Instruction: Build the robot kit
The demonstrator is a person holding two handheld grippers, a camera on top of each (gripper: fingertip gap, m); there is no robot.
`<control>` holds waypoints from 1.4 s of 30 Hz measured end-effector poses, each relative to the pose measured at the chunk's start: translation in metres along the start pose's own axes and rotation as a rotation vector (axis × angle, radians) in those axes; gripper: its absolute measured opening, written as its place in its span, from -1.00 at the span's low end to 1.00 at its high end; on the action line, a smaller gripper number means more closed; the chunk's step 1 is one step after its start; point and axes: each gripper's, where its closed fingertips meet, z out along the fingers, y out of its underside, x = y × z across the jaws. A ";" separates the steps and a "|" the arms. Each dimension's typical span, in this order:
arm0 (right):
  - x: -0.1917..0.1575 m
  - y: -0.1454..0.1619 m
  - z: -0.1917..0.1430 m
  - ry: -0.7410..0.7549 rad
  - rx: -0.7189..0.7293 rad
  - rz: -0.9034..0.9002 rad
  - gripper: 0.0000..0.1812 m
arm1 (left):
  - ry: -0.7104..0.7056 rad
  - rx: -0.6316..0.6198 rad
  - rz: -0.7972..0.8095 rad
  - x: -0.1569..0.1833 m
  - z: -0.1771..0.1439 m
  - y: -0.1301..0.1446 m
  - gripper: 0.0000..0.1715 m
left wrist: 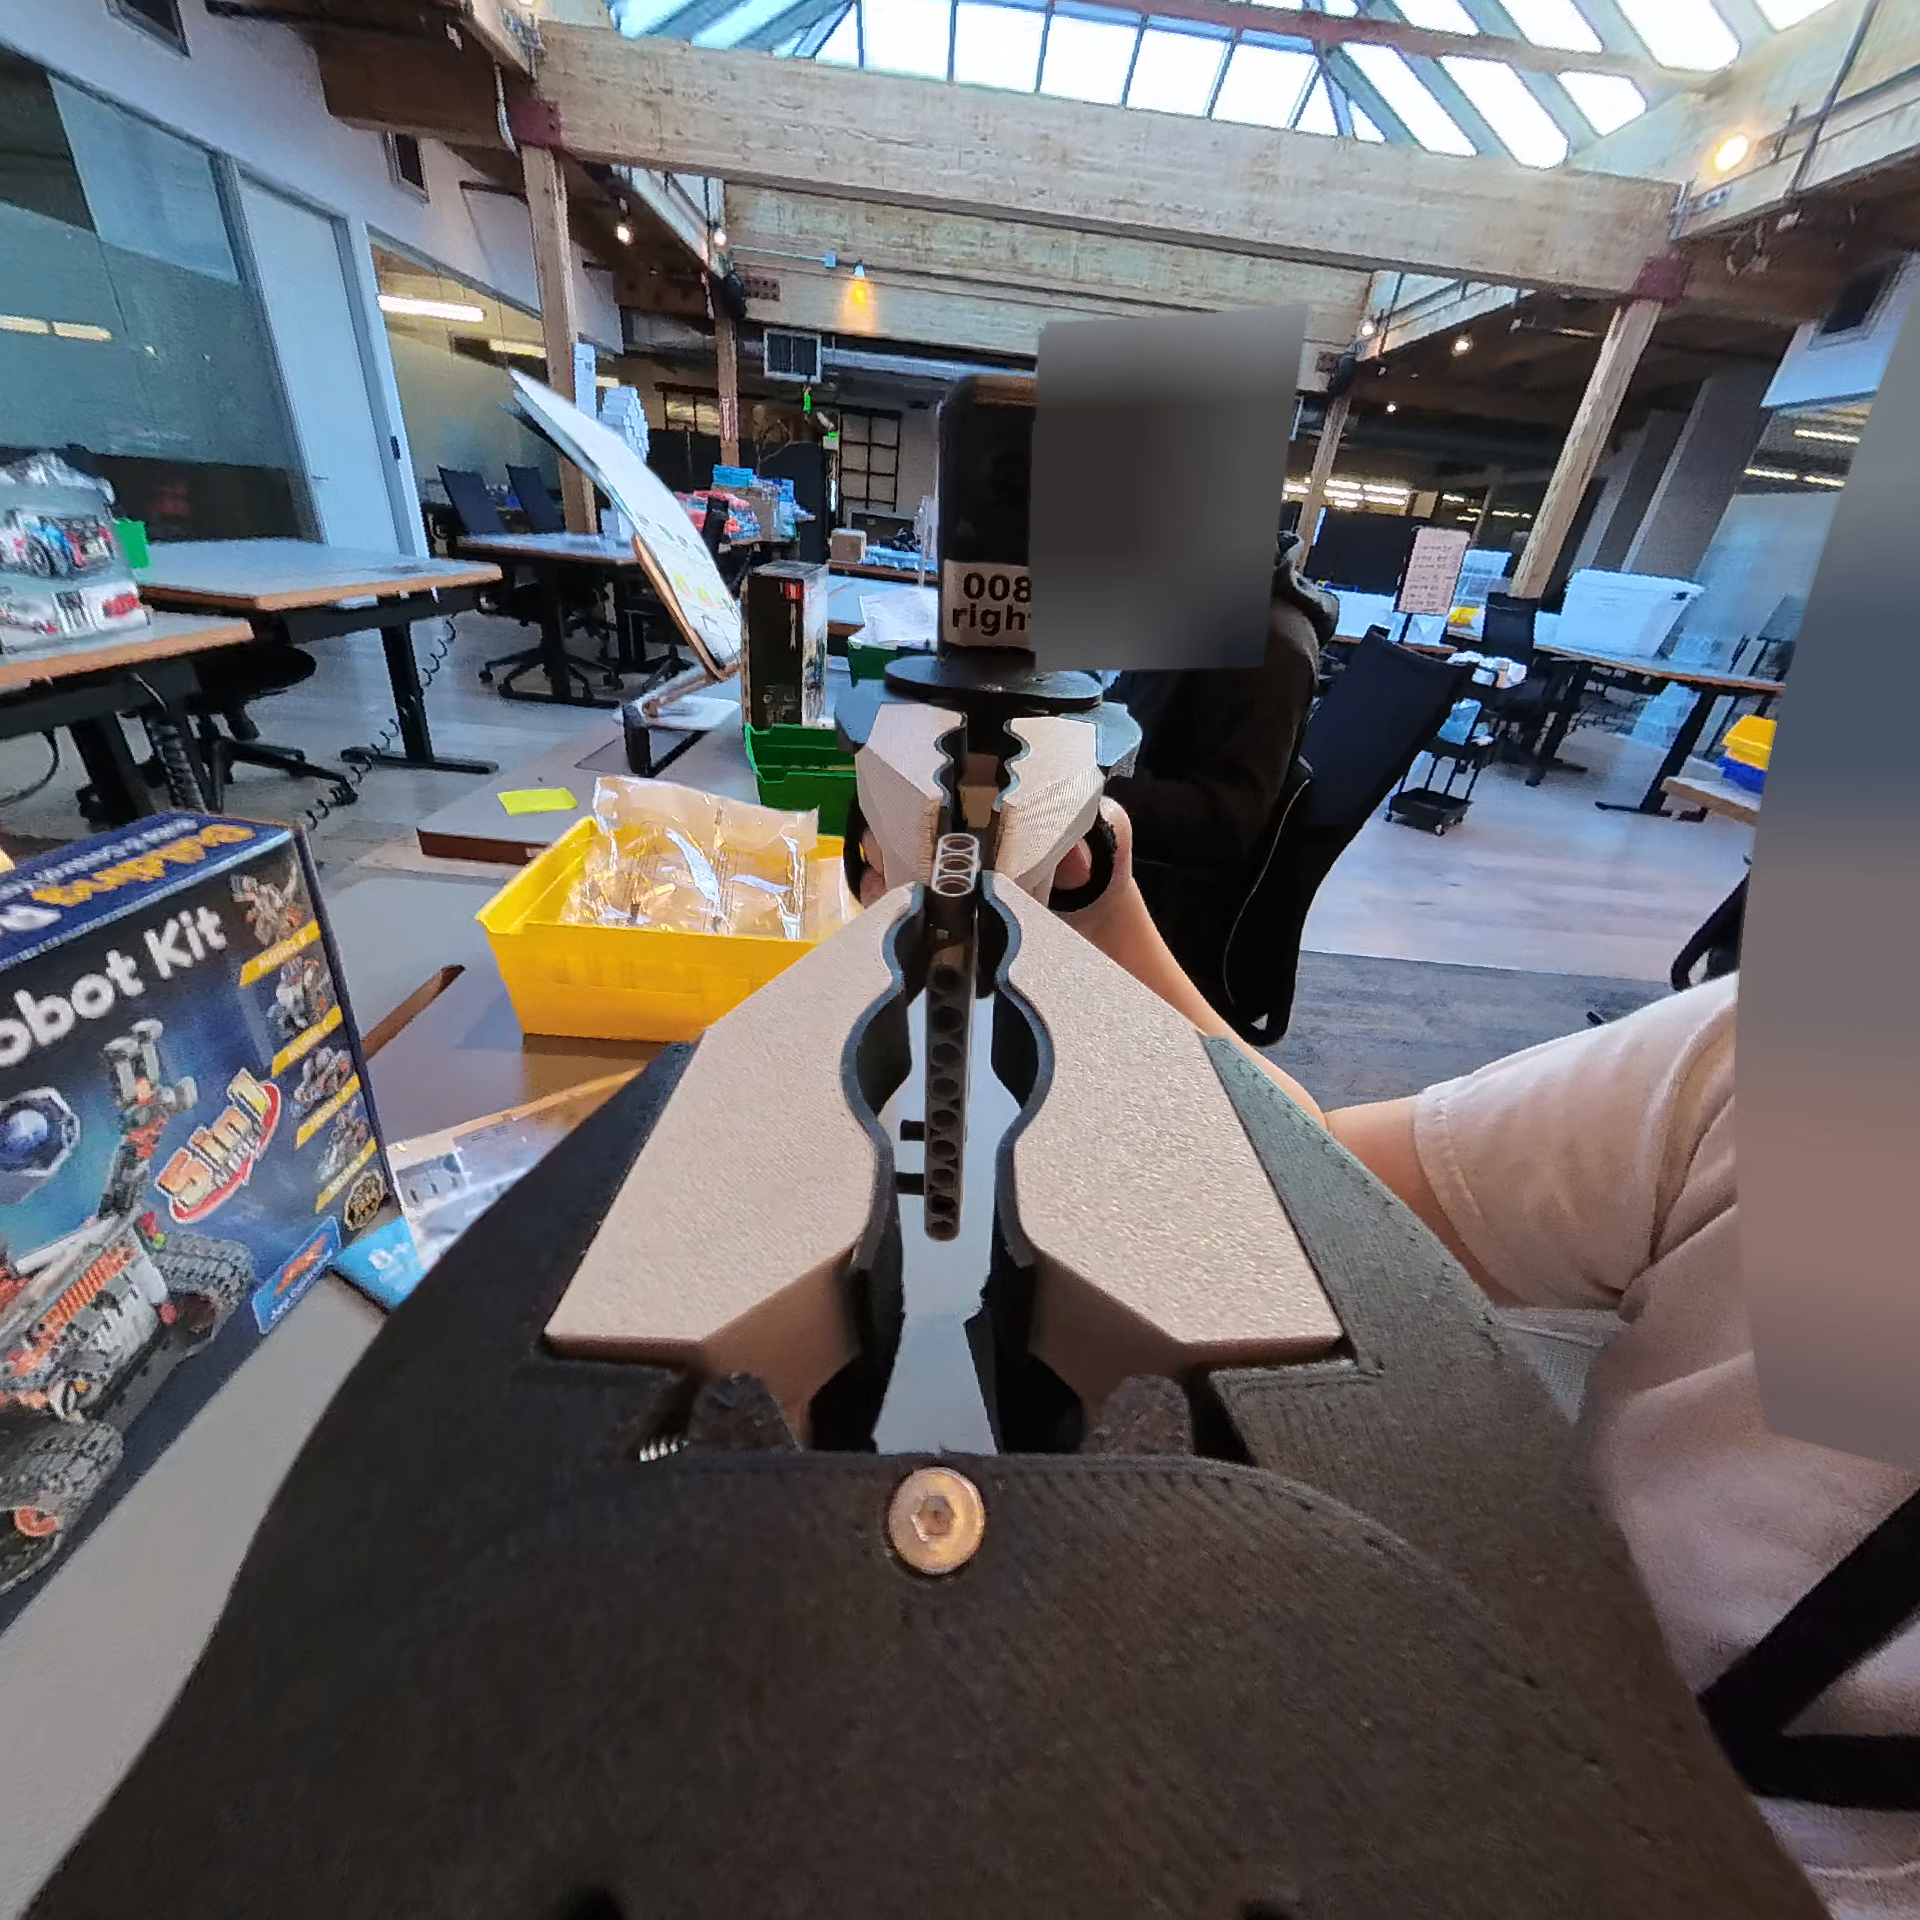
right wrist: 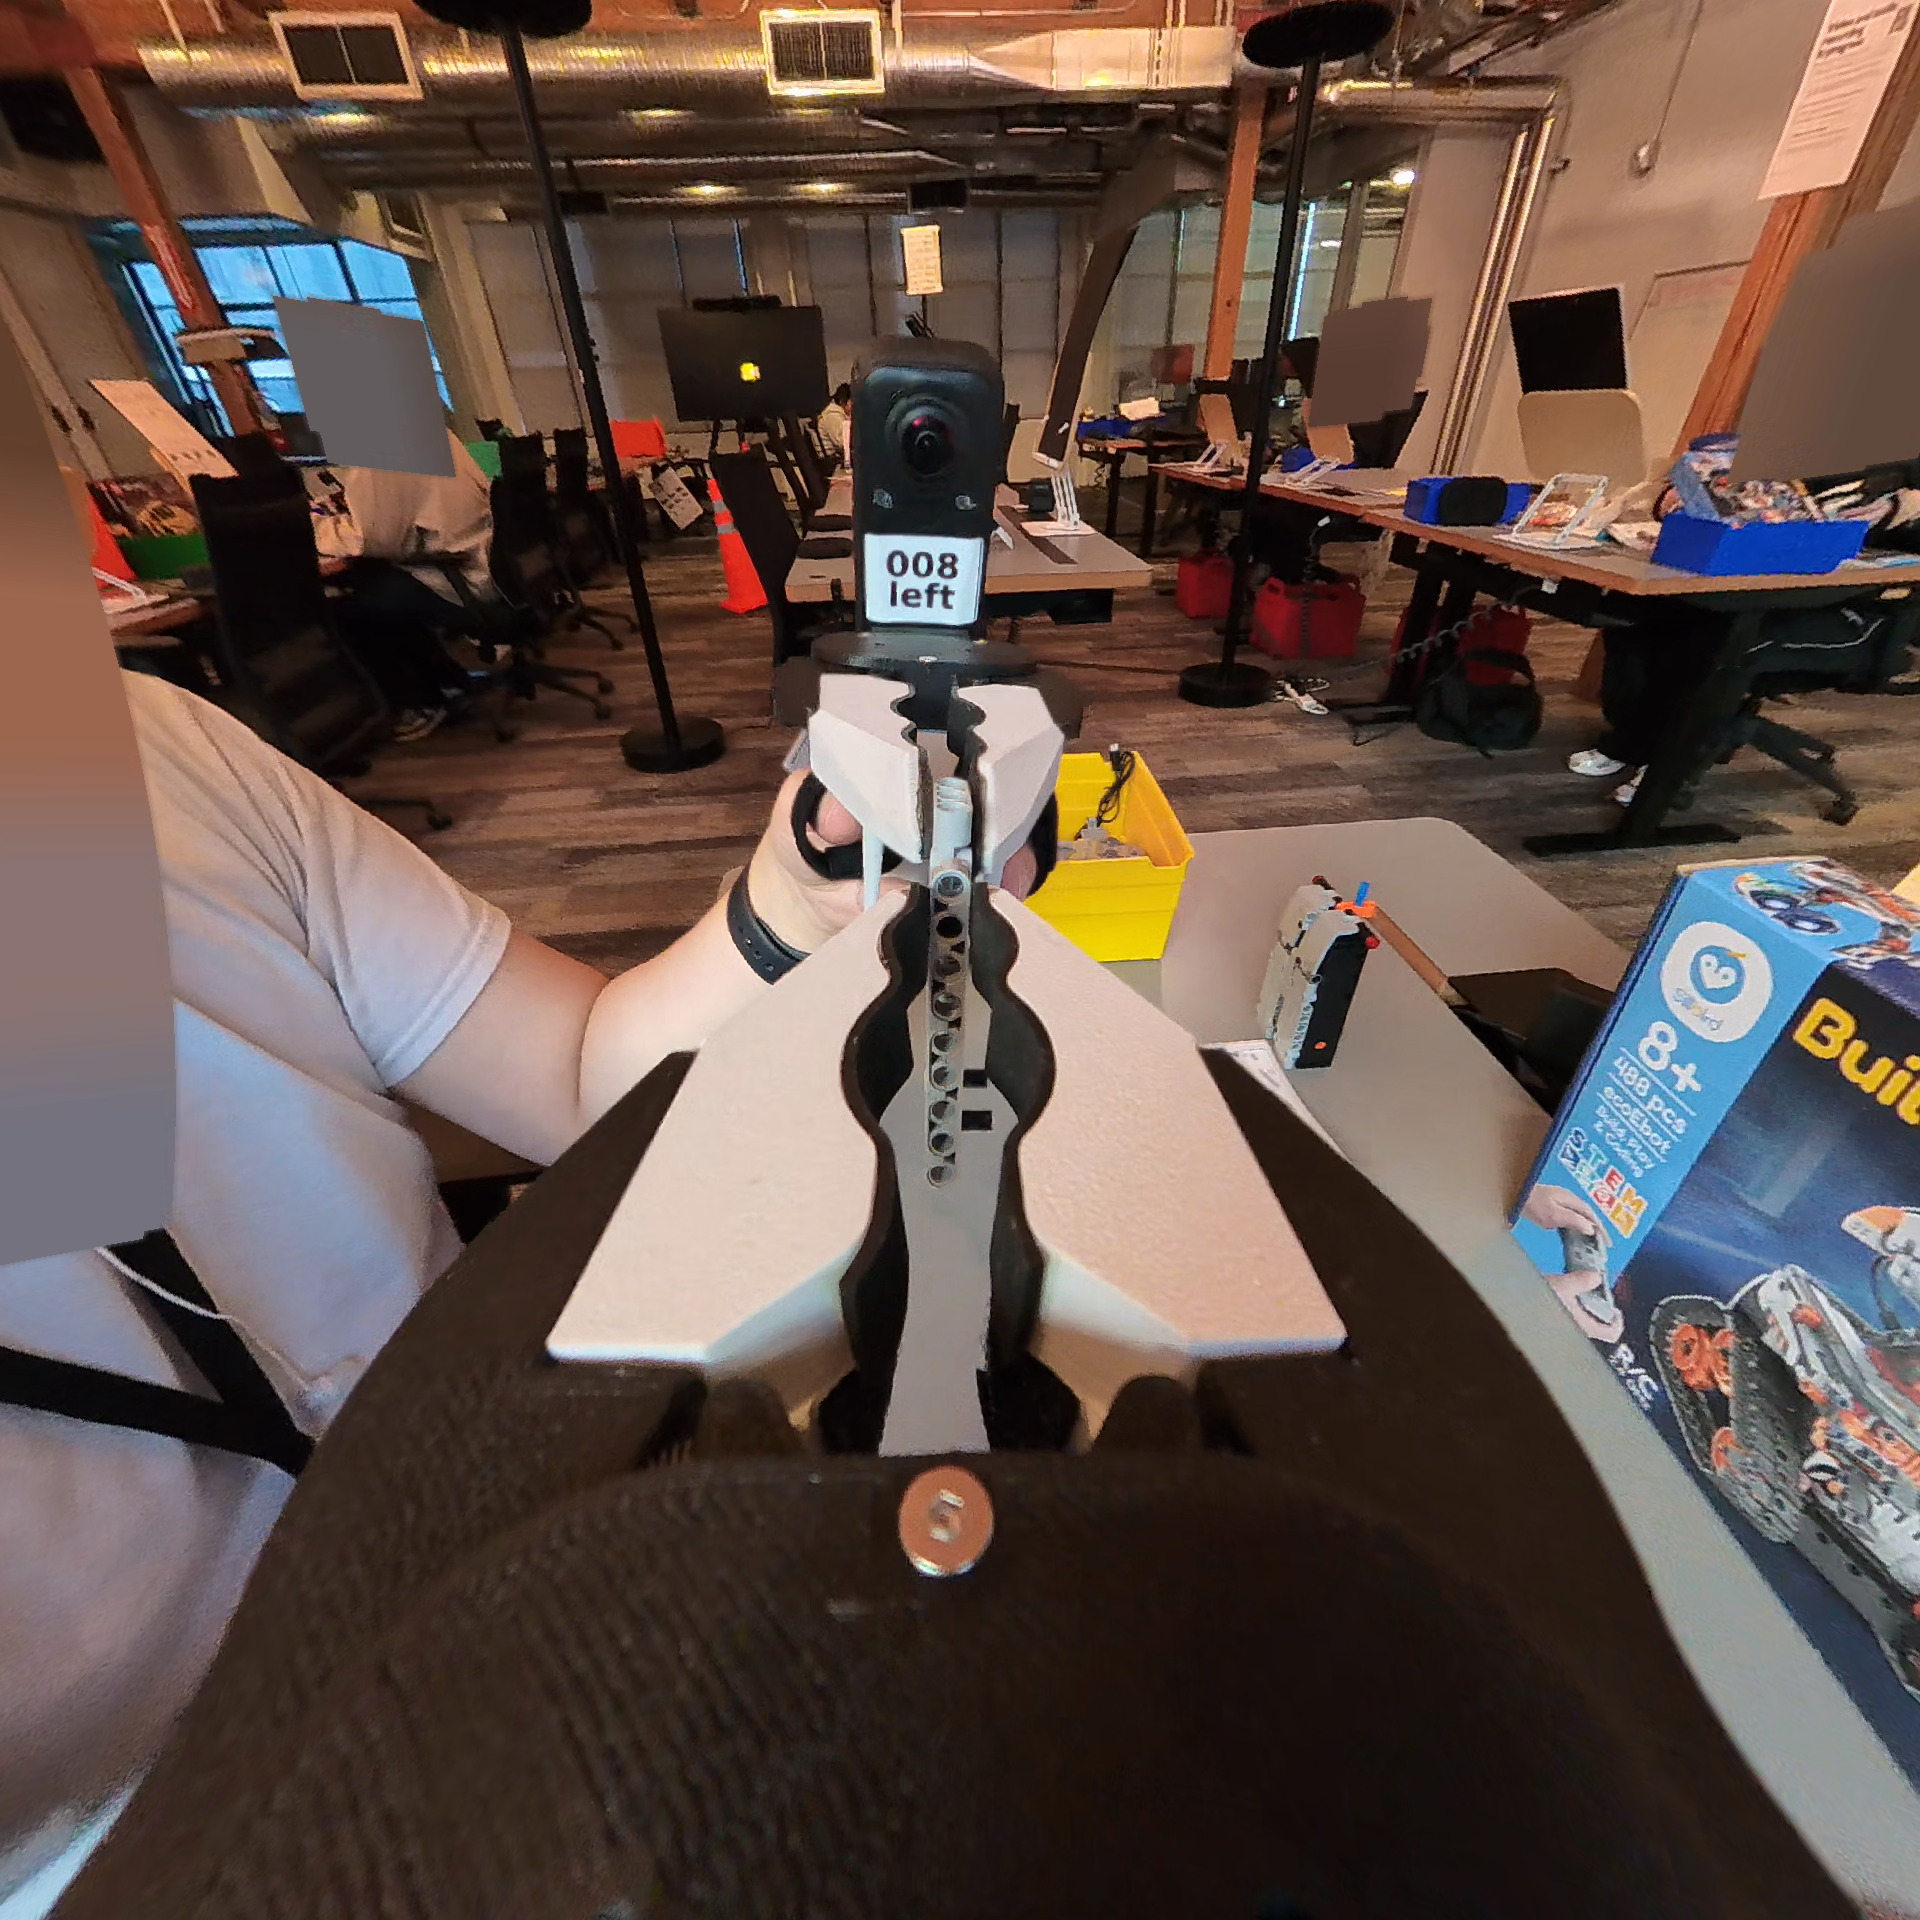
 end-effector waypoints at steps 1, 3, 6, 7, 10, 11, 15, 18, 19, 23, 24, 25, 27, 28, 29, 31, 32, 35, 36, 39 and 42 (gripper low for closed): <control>0.000 0.001 0.000 -0.017 0.001 0.016 -0.94 | 0.004 -0.019 -0.027 0.000 0.000 0.002 -0.94; 0.001 -0.002 0.002 -0.047 0.038 0.057 -0.94 | 0.010 -0.015 -0.082 -0.001 -0.002 0.000 -0.95; 0.009 -0.004 0.002 -0.059 0.087 0.112 -0.93 | -0.035 0.015 -0.093 -0.009 -0.002 -0.004 -0.95; 0.010 -0.004 0.002 -0.066 0.089 0.120 -0.93 | -0.040 0.015 -0.100 -0.010 -0.002 -0.003 -0.95; 0.009 -0.003 0.001 -0.066 0.082 0.110 -0.93 | -0.039 0.010 -0.104 -0.010 -0.001 -0.002 -0.95; 0.008 -0.004 0.000 -0.072 0.087 0.107 -0.93 | -0.032 0.013 -0.105 -0.009 -0.001 -0.003 -0.94; 0.015 -0.017 -0.019 -0.041 0.169 0.126 -0.94 | -0.050 0.061 -0.079 -0.012 -0.010 -0.011 -0.94; 0.012 -0.015 -0.017 -0.024 0.137 0.091 -0.93 | -0.038 0.102 -0.097 -0.010 -0.010 -0.017 -0.95; 0.011 -0.014 -0.015 -0.032 0.133 0.100 -0.93 | -0.036 0.091 -0.106 -0.011 -0.008 -0.014 -0.95; 0.009 -0.014 -0.013 -0.070 0.149 0.143 -0.93 | -0.012 0.067 -0.124 -0.008 -0.001 -0.008 -0.95; 0.009 -0.015 -0.013 -0.085 0.156 0.154 -0.93 | -0.006 0.060 -0.124 -0.006 0.000 -0.007 -0.94; 0.008 -0.015 -0.013 -0.104 0.156 0.165 -0.93 | 0.004 0.057 -0.130 -0.004 0.001 -0.007 -0.95; 0.005 -0.016 -0.013 -0.148 0.170 0.202 -0.94 | 0.015 0.065 -0.152 -0.002 0.001 -0.009 -0.94; 0.003 -0.016 -0.012 -0.176 0.173 0.225 -0.94 | 0.022 0.066 -0.165 -0.002 0.002 -0.009 -0.94; 0.003 -0.015 -0.012 -0.186 0.176 0.245 -0.93 | 0.030 0.068 -0.179 -0.002 0.002 -0.009 -0.94; 0.004 -0.013 -0.010 -0.204 0.178 0.288 -0.94 | 0.035 0.074 -0.198 -0.002 0.002 -0.010 -0.95; 0.004 -0.013 -0.010 -0.218 0.182 0.310 -0.93 | 0.037 0.074 -0.197 -0.002 0.002 -0.010 -0.95; 0.003 -0.014 -0.009 -0.250 0.201 0.344 -0.94 | 0.017 0.068 -0.187 -0.003 0.001 -0.010 -0.95; 0.004 -0.014 -0.008 -0.248 0.206 0.354 -0.94 | 0.013 0.070 -0.189 -0.003 0.001 -0.010 -0.94; 0.007 -0.012 -0.004 -0.232 0.201 0.360 -0.94 | -0.005 0.073 -0.192 -0.007 -0.001 -0.011 -0.95; 0.008 -0.013 -0.003 -0.214 0.201 0.344 -0.93 | 0.001 0.081 -0.205 -0.007 -0.002 -0.012 -0.95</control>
